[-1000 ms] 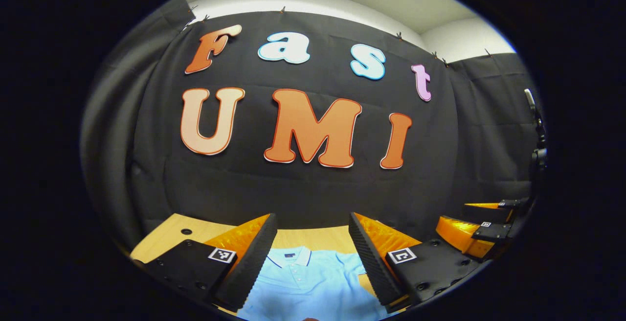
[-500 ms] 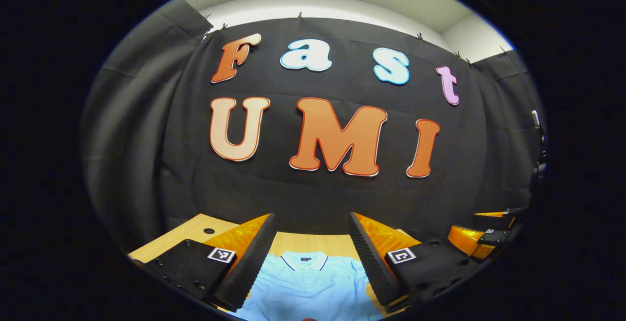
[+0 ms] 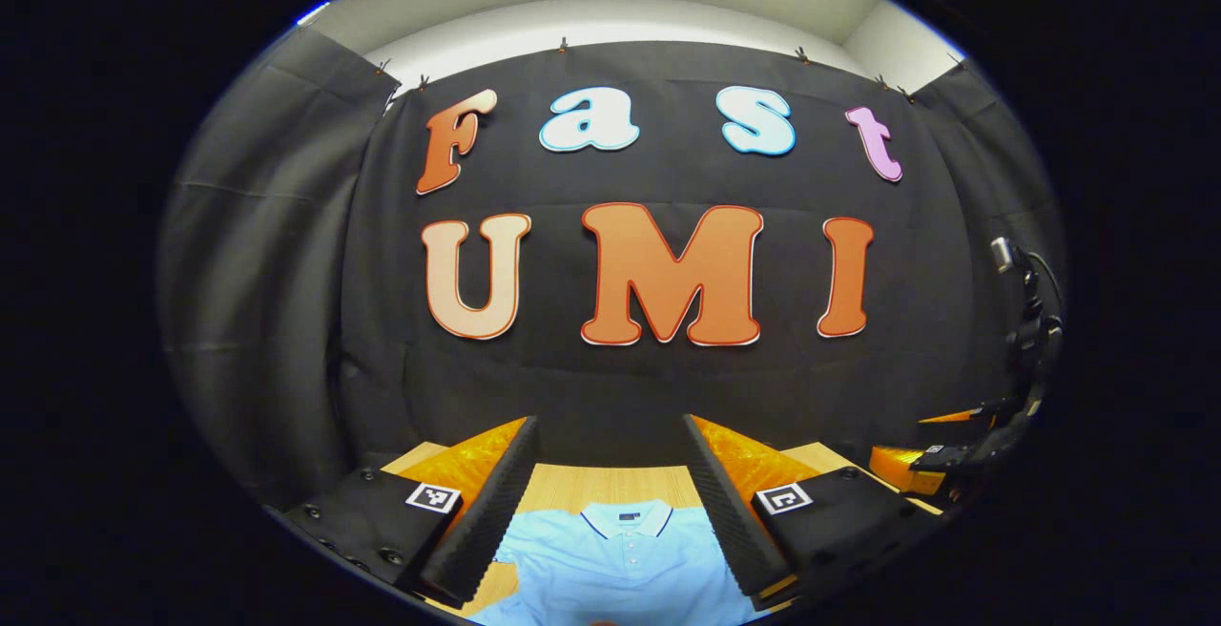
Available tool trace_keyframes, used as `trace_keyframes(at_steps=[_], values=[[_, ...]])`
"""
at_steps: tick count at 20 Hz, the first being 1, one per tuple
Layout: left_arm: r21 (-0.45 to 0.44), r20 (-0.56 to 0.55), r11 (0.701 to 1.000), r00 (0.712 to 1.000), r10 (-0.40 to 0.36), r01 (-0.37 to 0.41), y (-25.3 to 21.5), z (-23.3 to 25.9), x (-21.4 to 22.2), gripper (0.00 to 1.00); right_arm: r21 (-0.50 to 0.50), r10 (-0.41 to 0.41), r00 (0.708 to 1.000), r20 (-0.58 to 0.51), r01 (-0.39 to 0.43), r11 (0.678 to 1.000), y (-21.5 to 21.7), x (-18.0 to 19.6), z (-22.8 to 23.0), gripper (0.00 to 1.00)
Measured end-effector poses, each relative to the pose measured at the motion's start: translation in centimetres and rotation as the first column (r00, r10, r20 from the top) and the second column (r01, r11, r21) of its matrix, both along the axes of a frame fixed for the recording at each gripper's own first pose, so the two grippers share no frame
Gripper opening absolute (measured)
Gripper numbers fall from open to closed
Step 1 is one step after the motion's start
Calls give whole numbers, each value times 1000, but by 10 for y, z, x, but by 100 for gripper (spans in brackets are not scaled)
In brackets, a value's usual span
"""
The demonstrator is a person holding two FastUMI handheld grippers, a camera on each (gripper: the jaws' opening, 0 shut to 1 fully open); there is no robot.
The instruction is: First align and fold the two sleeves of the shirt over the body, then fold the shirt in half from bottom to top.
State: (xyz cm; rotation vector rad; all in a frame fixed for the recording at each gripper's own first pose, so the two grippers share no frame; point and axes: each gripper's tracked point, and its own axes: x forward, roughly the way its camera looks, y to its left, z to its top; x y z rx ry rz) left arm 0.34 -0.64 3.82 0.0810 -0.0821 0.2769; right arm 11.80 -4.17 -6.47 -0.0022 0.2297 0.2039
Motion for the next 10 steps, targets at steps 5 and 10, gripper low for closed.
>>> trace_keyframes(at_steps=[5,10], values=[[84,30,995,998,-54,51,-1,13,21,95,-43,-38,993,-112,34,999,-1,34,-41,98],[121,47,991,997,-55,49,5,17,28,96,-64,-23,977,-213,10,998,18,61,-77,98]])
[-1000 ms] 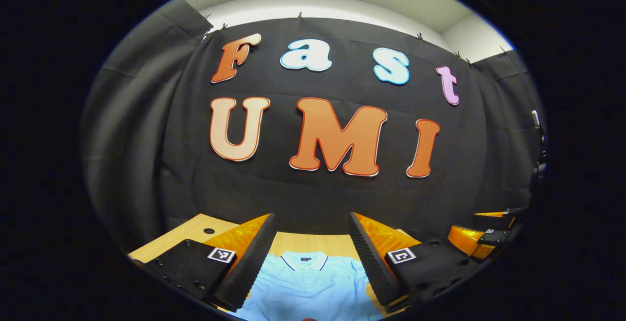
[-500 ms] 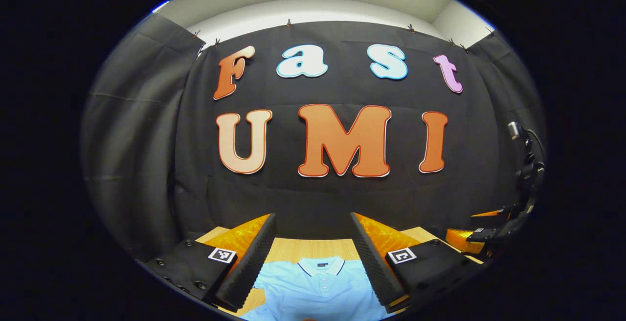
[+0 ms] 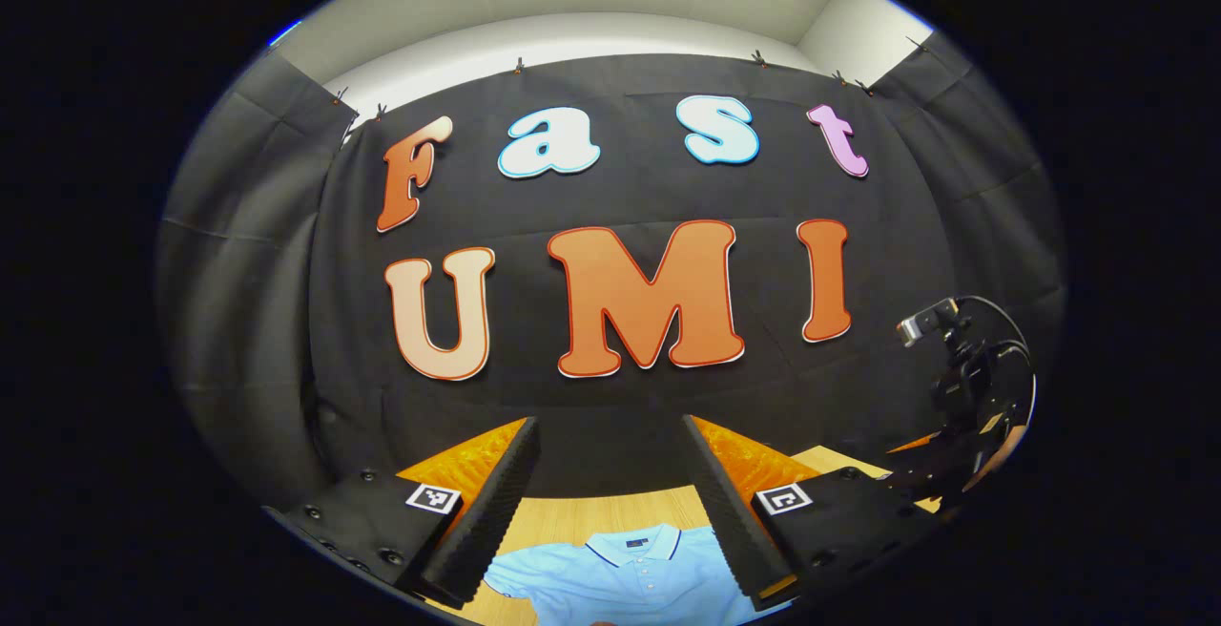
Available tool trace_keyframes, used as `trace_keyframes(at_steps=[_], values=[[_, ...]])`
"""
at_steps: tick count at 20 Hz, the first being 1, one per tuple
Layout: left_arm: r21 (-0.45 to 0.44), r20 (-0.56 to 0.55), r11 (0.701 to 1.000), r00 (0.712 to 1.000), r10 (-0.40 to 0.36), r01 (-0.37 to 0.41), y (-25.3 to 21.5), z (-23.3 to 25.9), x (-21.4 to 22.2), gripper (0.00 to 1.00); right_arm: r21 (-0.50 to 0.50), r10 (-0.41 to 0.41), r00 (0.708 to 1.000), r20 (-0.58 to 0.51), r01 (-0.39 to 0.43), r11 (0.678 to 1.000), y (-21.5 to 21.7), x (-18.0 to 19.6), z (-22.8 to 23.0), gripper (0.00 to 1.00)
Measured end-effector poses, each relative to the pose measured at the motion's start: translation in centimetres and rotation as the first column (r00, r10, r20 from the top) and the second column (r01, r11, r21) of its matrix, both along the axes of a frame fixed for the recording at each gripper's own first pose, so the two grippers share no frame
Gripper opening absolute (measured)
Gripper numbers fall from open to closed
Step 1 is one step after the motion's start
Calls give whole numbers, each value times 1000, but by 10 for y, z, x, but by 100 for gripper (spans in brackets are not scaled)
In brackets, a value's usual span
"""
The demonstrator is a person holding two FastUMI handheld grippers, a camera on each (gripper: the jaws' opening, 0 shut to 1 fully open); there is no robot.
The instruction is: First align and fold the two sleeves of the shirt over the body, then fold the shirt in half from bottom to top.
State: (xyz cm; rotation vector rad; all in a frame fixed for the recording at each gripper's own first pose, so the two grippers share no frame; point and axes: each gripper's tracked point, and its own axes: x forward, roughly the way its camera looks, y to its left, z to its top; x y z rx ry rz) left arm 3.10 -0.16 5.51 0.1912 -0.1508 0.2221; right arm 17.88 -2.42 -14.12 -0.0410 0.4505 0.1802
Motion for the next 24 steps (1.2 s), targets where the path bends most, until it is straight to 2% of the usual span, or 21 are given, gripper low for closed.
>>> trace_keyframes(at_steps=[2,7,12,18,24], values=[[3,3,1000,1000,12,-12,5,0,0,95,-3,16,999,-44,-16,1000,9,6,-14,98],[-8,-17,998,998,55,-55,25,-9,-2,100,-10,34,988,-148,-35,999,29,29,-57,98],[-18,-43,996,996,84,-85,40,-18,1,100,-10,12,961,-275,-16,1000,37,44,-103,97],[-43,-70,994,993,99,-103,52,-31,0,100,-20,-15,900,-436,7,1000,35,51,-154,94],[-55,-81,991,990,118,-123,62,-35,3,100,-46,-38,839,-542,15,999,33,50,-193,83]])
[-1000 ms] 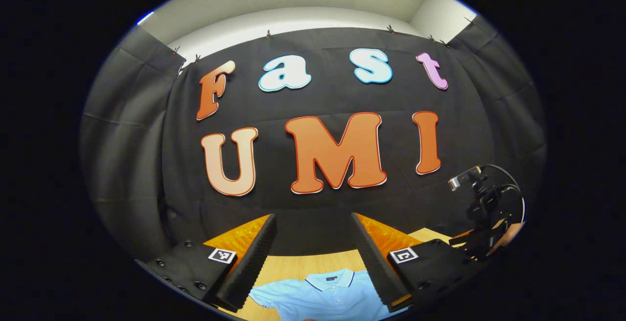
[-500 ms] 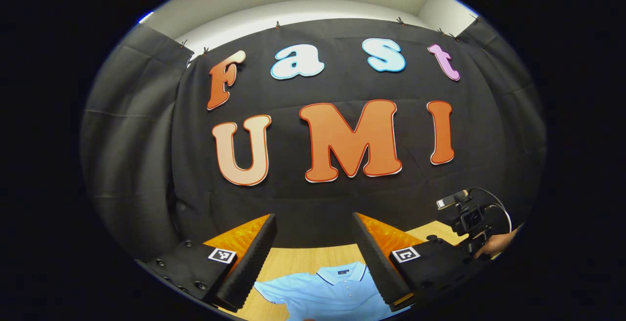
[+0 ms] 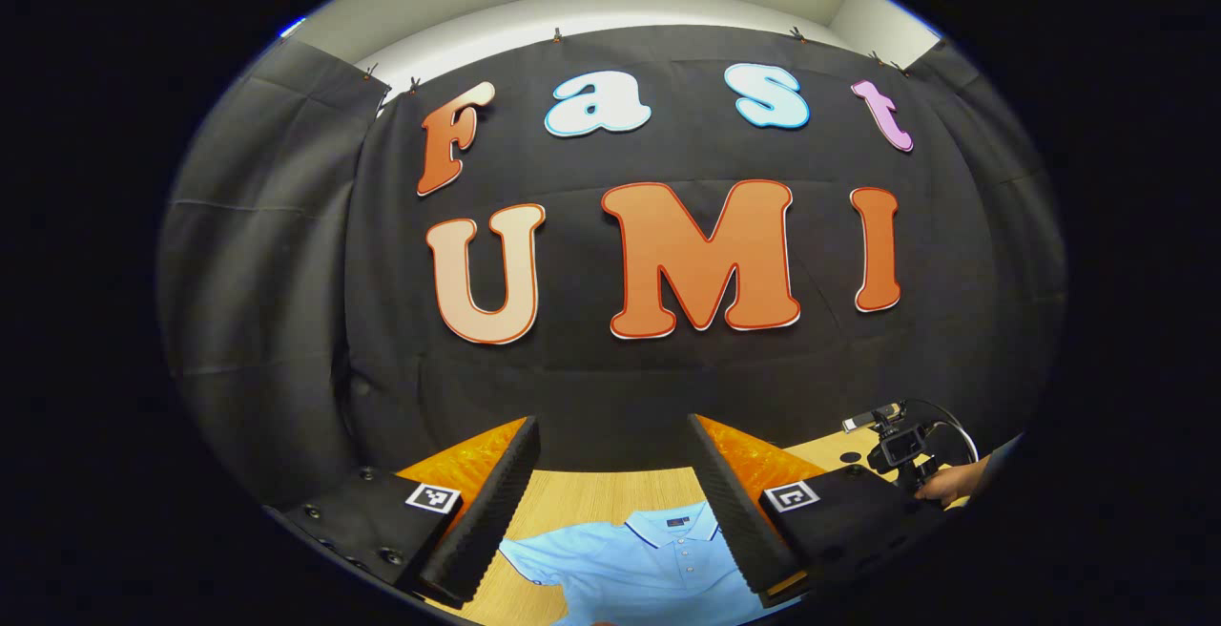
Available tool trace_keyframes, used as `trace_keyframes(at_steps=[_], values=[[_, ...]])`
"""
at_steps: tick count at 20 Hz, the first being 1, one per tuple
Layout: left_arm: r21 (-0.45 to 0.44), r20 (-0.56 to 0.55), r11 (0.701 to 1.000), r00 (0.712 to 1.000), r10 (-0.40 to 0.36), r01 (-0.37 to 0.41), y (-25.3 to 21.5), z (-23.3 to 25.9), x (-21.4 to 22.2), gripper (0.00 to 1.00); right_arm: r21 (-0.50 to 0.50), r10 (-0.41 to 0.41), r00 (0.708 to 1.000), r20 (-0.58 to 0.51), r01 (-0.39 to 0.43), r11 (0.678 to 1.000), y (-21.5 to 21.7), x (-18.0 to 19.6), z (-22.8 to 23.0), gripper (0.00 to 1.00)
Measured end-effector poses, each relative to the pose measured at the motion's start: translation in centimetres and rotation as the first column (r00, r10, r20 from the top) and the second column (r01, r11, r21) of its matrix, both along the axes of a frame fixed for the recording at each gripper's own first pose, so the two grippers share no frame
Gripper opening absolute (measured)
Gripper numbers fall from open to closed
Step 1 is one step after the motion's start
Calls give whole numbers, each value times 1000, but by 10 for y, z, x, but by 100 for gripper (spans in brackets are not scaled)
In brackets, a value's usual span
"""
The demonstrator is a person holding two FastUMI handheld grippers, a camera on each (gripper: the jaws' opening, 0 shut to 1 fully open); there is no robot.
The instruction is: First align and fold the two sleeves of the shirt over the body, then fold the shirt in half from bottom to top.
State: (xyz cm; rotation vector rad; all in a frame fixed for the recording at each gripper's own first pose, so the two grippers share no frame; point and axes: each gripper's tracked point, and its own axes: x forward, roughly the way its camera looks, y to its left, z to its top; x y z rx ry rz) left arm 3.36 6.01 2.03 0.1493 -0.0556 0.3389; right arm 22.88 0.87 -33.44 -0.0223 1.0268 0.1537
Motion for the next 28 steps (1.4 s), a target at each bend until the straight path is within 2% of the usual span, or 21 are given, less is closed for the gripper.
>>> trace_keyframes(at_steps=[3,6,7,8,10,11,12,13,15,17,19,23,28], values=[[2,-5,1000,1000,-3,3,-3,0,1,100,10,-12,998,-62,13,1000,3,-6,-11,78],[4,-9,1000,1000,2,-2,-2,-2,2,100,-36,-5,998,-70,3,999,-1,-5,-24,75],[4,-12,1000,1000,6,-6,-1,-1,0,100,-25,-7,998,-68,6,1000,1,-5,-18,70],[5,-18,1000,1000,12,-12,1,-2,0,100,-24,-8,998,-61,7,1000,2,-1,-21,72],[3,-24,1000,1000,19,-19,4,-5,-1,100,-21,23,999,-38,-23,999,9,2,-22,66],[-4,-25,1000,1000,17,-17,3,-6,-2,100,-23,55,998,-16,-55,998,12,2,-21,54],[-12,-25,1000,1000,14,-15,2,-7,-2,100,-27,76,997,-8,-76,997,16,2,-22,49],[-20,-26,1000,1000,13,-14,1,-7,-2,100,-30,80,997,-2,-80,996,19,1,-21,32],[-23,-23,1000,1000,13,-13,0,-7,-5,100,-7,45,999,-13,-45,999,20,2,-20,15],[-10,-12,1000,1000,15,-15,-2,0,-13,100,31,-1,1000,-24,2,1000,19,5,-16,7],[-2,-3,1000,1000,24,-24,1,4,-22,100,52,-9,1000,-8,10,999,18,7,-8,2],[-23,-9,998,999,54,-54,17,0,-41,100,58,2,999,51,-5,998,25,6,14,2],[-23,-1,998,998,55,-55,35,-4,-48,100,48,70,985,159,-79,996,51,14,57,2]])
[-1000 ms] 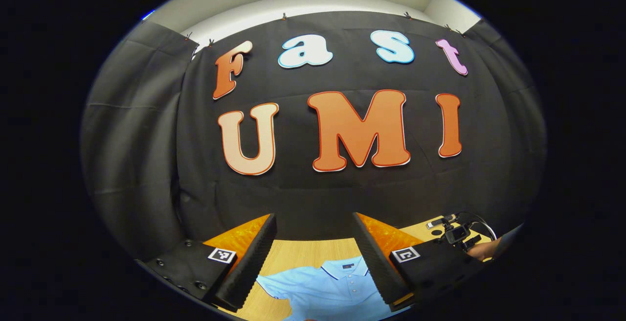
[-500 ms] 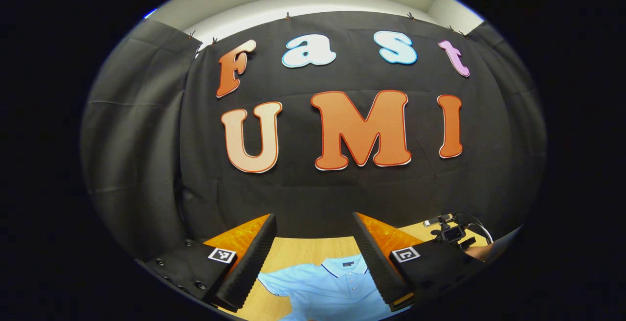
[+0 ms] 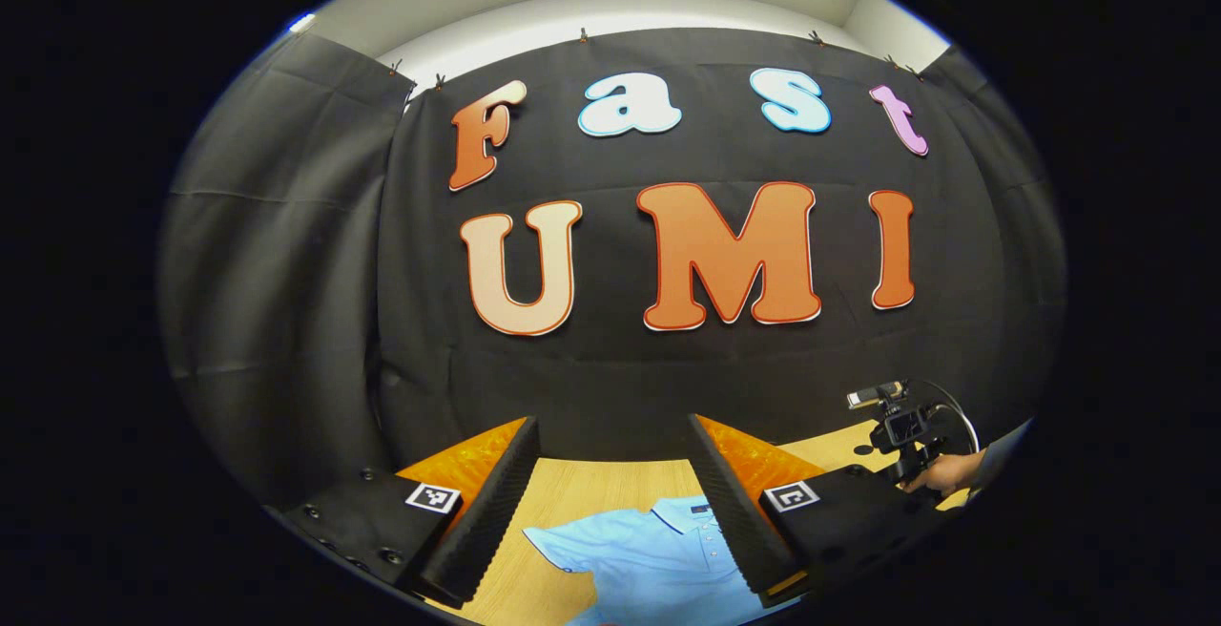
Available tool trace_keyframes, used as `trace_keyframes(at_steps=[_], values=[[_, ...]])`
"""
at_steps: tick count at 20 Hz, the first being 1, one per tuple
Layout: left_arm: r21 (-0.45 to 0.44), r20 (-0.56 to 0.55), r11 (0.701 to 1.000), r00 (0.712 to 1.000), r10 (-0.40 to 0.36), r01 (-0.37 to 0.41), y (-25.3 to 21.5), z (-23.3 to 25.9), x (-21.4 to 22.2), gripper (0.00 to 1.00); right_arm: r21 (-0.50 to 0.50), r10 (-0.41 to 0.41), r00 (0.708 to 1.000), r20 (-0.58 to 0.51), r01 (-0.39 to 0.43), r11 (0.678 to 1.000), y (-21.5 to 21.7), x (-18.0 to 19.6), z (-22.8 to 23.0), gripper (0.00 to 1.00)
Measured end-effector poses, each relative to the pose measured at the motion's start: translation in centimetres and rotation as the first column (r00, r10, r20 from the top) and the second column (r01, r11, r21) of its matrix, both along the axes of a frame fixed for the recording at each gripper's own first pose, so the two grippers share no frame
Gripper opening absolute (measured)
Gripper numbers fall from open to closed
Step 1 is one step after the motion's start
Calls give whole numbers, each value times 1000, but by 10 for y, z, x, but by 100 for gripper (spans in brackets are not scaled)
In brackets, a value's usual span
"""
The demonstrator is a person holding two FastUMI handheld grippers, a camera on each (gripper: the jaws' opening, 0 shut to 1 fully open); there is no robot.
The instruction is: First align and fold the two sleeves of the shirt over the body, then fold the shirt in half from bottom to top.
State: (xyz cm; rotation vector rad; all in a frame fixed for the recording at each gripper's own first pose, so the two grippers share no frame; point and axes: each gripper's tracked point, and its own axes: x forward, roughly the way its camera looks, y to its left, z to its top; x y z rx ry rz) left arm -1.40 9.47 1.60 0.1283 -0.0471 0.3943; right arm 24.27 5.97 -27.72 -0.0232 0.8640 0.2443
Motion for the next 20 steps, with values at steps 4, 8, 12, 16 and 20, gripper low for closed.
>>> trace_keyframes(at_steps=[4,8,12,16,20], values=[[-21,5,1000,1000,6,-5,14,-5,-6,100,-32,37,999,37,-36,999,23,1,9,2],[-24,-19,1000,1000,20,-21,31,-14,-16,100,-66,-14,999,-52,11,998,10,-8,-20,3],[-15,-49,999,998,29,-29,41,-21,-12,100,-56,-100,985,-138,93,994,-12,-2,-39,30],[-22,-67,999,997,28,-30,43,-26,-7,100,-55,-168,959,-227,159,986,-31,2,-58,59],[-27,-85,999,996,24,-26,43,-32,1,100,-71,-198,933,-301,185,980,-44,2,-78,63]])
